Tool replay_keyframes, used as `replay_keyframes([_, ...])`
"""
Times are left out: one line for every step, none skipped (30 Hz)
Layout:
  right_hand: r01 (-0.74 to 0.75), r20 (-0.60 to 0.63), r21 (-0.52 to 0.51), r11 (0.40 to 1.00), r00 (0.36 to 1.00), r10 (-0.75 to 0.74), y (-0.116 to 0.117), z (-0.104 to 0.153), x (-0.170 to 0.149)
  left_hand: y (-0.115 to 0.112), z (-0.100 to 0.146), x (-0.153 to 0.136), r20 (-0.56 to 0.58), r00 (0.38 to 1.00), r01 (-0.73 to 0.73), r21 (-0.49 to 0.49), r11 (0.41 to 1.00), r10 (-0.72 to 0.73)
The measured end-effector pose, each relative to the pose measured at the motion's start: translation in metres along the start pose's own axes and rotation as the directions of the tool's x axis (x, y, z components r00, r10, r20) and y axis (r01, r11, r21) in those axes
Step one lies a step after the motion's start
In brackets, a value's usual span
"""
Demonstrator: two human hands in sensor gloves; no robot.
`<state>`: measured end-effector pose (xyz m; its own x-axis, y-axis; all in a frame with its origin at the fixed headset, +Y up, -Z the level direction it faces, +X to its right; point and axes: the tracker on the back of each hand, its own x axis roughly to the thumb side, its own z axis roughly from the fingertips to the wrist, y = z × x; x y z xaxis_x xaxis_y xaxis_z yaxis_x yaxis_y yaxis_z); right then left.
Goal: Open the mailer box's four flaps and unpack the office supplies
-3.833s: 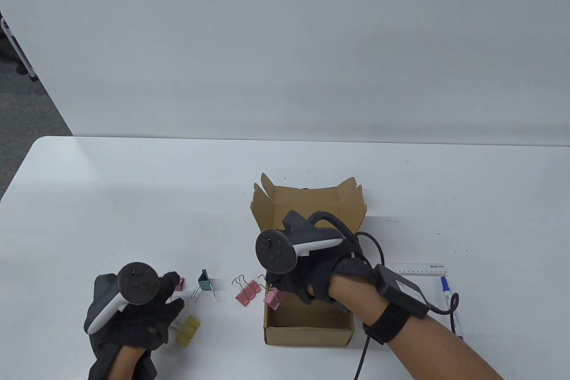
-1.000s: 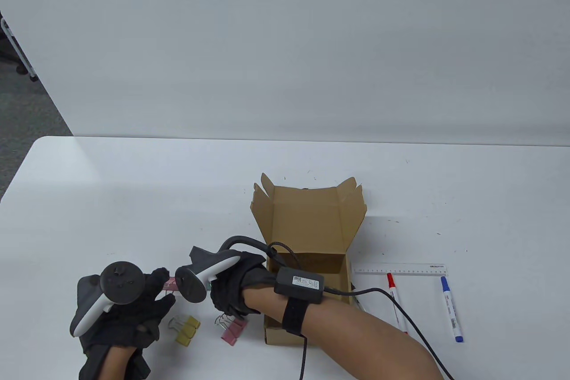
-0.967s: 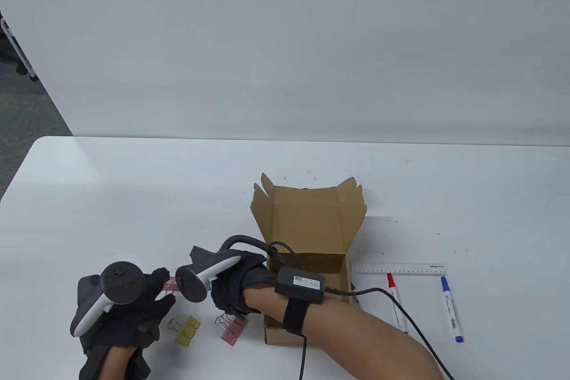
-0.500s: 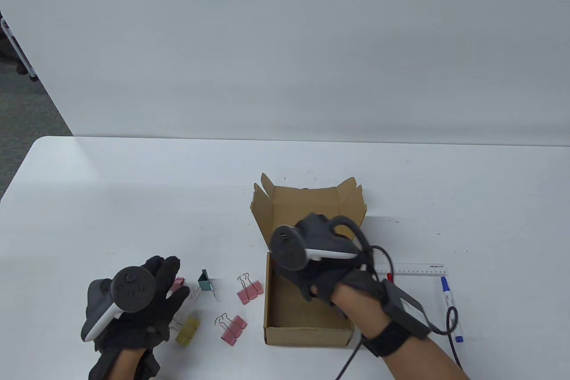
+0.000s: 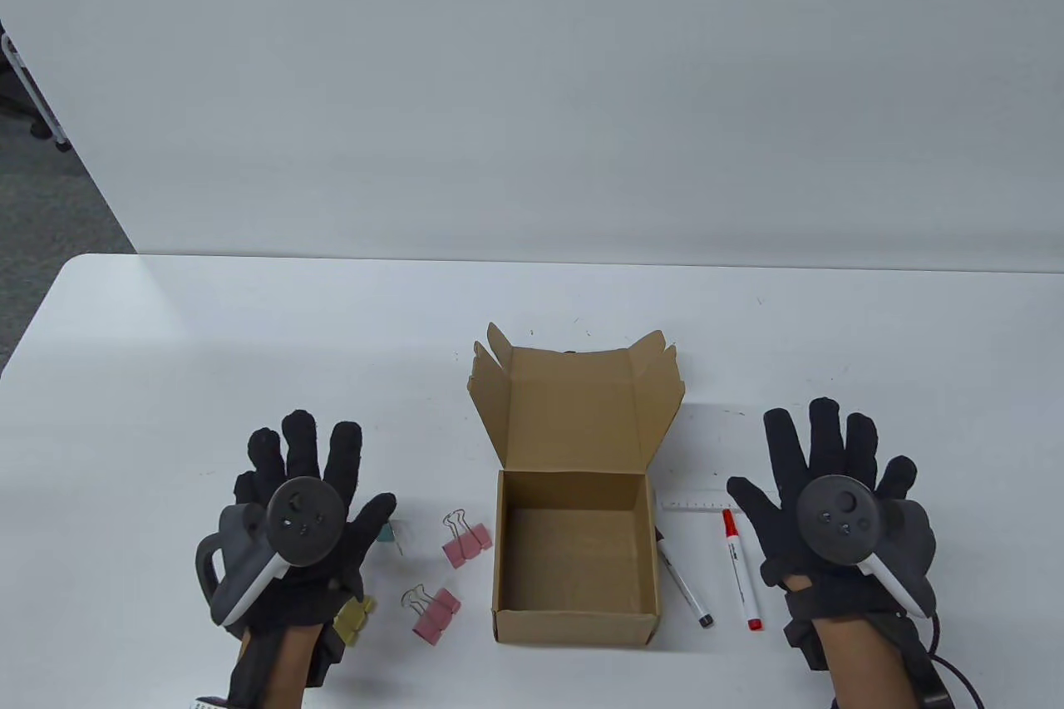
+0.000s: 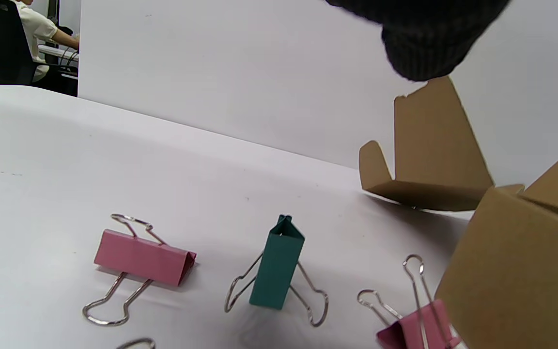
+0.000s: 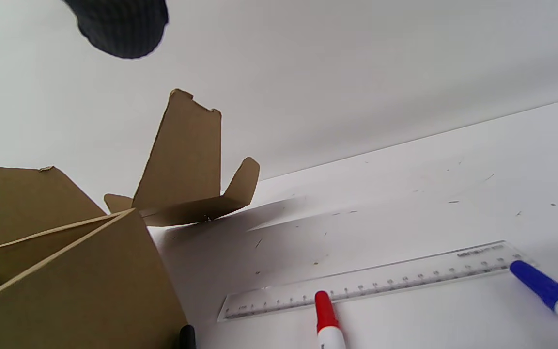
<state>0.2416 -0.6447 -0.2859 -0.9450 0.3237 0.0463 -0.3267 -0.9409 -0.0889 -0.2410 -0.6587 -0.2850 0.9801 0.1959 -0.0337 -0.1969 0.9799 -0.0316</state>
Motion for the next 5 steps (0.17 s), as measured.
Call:
replay_keyframes([0.007,0.004,0.004,1.0,1.0,-0.007,0.0002,0.0008,0.0017,-0.0043,-0.0013,-0.0005,-0.001,0.999,0.051,-0.013,0.999,-0.051])
replay_keyframes([0.008,0.009,0.001,1.0,1.0,-0.008,-0.0001,0.0015,0.0025,-0.0069,-0.0016,-0.0016,-0.003,0.998,0.07,-0.015,0.997,-0.07])
replay_keyframes([0.009,0.009,-0.011,1.0,1.0,-0.009,-0.0008,0.0027,0.0028,-0.0102,-0.0017,-0.0039,0.0,0.998,0.069,-0.025,0.997,-0.069])
replay_keyframes([0.013,0.004,-0.014,1.0,1.0,-0.013,-0.0016,0.0037,0.0025,-0.0123,-0.0012,-0.0063,0.005,0.998,0.057,-0.037,0.998,-0.057])
replay_keyframes([0.018,0.002,-0.015,1.0,1.0,-0.018,-0.0022,0.0044,0.002,-0.0132,-0.0008,-0.0079,0.006,0.999,0.05,-0.042,0.998,-0.05])
